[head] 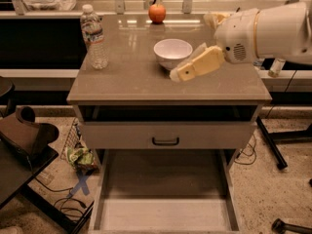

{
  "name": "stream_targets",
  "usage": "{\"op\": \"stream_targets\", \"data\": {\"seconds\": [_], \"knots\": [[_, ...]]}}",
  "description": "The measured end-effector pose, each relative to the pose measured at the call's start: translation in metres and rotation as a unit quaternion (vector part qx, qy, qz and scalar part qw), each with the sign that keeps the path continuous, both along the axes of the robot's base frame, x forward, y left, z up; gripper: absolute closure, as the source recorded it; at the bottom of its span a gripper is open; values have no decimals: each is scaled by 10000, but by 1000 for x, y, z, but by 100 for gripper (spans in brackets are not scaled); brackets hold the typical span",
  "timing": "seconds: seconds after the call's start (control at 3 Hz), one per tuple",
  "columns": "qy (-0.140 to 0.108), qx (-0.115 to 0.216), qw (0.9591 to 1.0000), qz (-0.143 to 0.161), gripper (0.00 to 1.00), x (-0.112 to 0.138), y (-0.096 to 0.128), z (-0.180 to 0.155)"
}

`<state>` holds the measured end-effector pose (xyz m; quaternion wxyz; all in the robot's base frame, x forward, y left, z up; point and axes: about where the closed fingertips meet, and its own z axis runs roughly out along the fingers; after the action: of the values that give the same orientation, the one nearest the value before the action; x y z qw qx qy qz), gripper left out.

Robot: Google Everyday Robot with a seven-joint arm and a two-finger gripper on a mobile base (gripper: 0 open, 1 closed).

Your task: Place water bottle into middle drawer

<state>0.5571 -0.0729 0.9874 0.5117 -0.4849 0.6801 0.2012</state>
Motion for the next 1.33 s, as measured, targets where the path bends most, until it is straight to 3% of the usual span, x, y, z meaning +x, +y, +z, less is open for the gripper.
{"op": "stream_targets", "data": {"seconds": [0.33,0.67,1.0,1.33], "knots": [[-298,337,9989,-152,0,9,14,24],[-298,337,9989,-151,0,9,14,24],[-459,635,9969,-23,0,37,51,22],[-647,1237,9901,148,0,95,117,15]]}}
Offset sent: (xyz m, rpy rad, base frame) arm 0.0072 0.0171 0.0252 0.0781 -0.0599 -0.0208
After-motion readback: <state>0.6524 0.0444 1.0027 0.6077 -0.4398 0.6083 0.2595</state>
